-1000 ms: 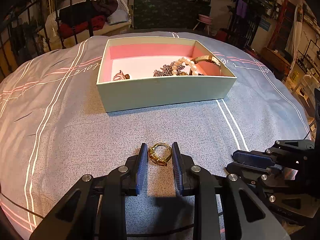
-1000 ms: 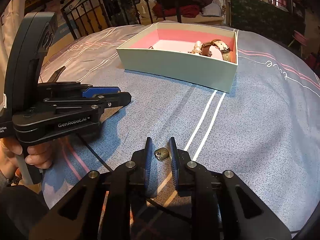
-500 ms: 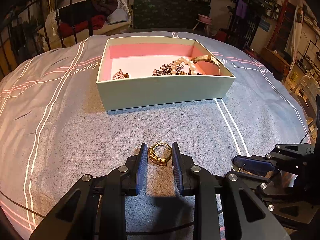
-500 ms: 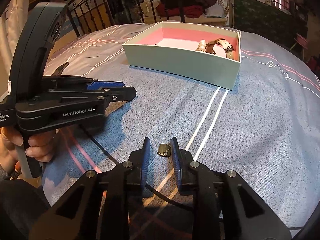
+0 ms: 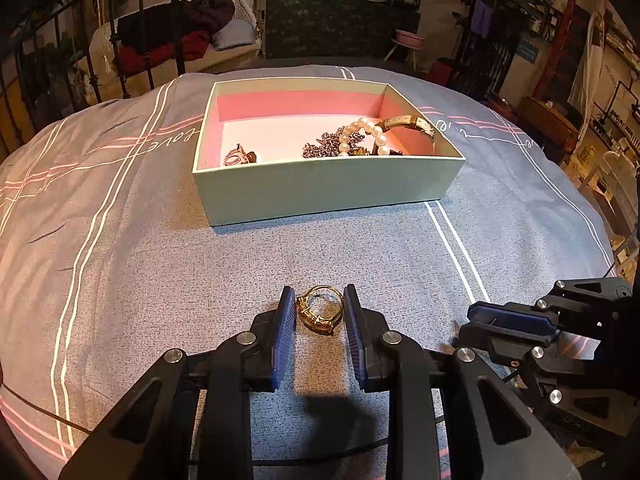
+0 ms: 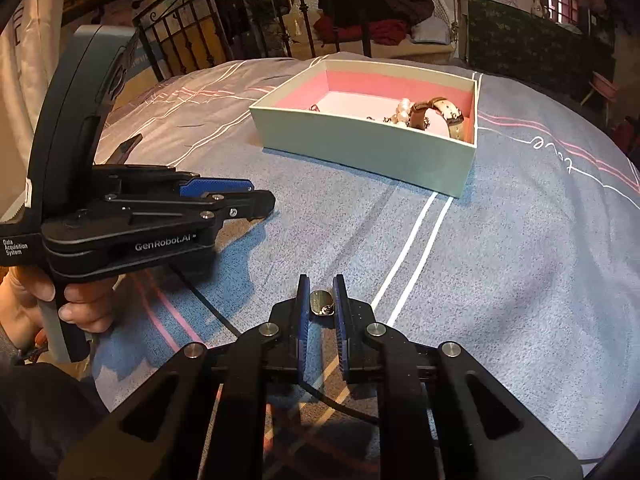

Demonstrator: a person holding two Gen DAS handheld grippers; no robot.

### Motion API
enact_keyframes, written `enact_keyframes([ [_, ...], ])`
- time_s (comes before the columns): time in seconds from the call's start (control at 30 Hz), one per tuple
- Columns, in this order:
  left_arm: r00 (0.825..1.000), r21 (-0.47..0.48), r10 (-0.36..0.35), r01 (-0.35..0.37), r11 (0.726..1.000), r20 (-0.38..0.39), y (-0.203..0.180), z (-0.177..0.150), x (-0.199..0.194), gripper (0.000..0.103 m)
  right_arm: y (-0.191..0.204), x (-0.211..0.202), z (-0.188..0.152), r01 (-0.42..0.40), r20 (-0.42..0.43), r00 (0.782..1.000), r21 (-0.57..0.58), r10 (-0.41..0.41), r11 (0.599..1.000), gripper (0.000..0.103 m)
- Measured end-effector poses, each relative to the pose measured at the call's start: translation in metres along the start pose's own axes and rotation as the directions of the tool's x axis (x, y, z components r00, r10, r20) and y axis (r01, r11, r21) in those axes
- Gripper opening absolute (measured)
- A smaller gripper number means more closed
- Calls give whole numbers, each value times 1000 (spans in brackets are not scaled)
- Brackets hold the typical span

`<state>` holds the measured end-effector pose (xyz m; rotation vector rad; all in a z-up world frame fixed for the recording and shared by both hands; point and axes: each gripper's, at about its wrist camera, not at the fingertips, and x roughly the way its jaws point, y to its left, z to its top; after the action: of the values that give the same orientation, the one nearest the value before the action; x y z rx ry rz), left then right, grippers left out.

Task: Organize jewelry
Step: 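Carry ring and charm into the box and open both tools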

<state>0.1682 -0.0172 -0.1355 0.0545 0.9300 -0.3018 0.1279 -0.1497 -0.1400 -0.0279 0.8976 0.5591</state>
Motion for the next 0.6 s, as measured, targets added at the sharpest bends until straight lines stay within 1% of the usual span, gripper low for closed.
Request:
enact_keyframes([
  [0.2, 999, 24, 6, -7, 1000, 47, -3, 16, -13, 25, -2, -7, 32, 17, 61, 998, -35, -15, 999, 12],
  [0.43, 989, 26, 53, -57, 998, 141, 2, 65, -31, 25, -13, -13, 84, 32, 137, 990, -62, -23, 998, 12],
  [0.5, 986, 23, 64, -68, 997, 152, 3, 80, -30, 25, -16, -11, 99, 43, 150, 988, -70, -32, 997, 12],
  [0.6, 987, -8, 52, -52, 999, 149, 7, 100, -24, 25, -24, -3, 119, 58, 149, 988, -70, -47, 996, 12],
])
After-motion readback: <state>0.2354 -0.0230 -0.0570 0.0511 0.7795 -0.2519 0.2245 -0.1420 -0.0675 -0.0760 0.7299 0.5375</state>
